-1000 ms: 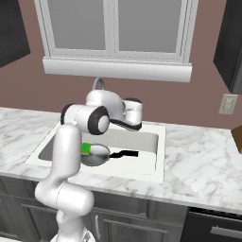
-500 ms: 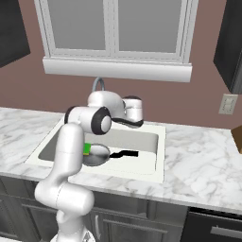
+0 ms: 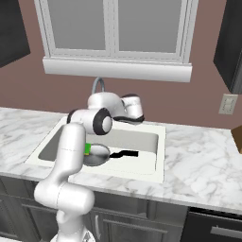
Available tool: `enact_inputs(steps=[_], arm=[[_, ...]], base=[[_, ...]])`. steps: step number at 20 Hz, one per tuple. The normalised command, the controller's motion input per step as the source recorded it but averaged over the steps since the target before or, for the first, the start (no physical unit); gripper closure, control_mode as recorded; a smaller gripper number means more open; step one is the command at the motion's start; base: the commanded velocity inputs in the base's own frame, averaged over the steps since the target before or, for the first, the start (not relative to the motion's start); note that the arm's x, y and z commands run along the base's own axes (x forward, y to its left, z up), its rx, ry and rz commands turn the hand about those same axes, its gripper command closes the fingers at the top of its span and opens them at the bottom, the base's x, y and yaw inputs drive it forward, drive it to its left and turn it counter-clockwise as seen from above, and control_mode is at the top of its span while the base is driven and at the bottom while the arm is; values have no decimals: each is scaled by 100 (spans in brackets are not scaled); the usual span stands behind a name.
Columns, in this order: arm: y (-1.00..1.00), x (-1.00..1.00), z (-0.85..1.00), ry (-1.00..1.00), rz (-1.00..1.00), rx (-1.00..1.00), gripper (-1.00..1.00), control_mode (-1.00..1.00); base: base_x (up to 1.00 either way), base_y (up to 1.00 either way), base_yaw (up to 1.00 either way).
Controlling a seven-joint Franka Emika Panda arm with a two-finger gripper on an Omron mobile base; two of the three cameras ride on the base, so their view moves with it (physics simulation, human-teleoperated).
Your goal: Pick the pan and sponge and place them into the sink. Then turn on the water.
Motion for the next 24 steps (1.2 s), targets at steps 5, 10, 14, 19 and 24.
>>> enact_inputs(steps=[5,10,14,19,24], arm=[[0,31,-1,3,1,1,-100,-100],[0,34,-6,8,1,1,-100,-100],[-1,36,-8,13,2,1,-100,-100],[0,31,-12,15,2,0,-100,-100],[-1,24,-19,16,3,0,-100,-100]], base=[[0,0,0],[0,0,0],[0,0,0],[0,0,0],[0,0,0]])
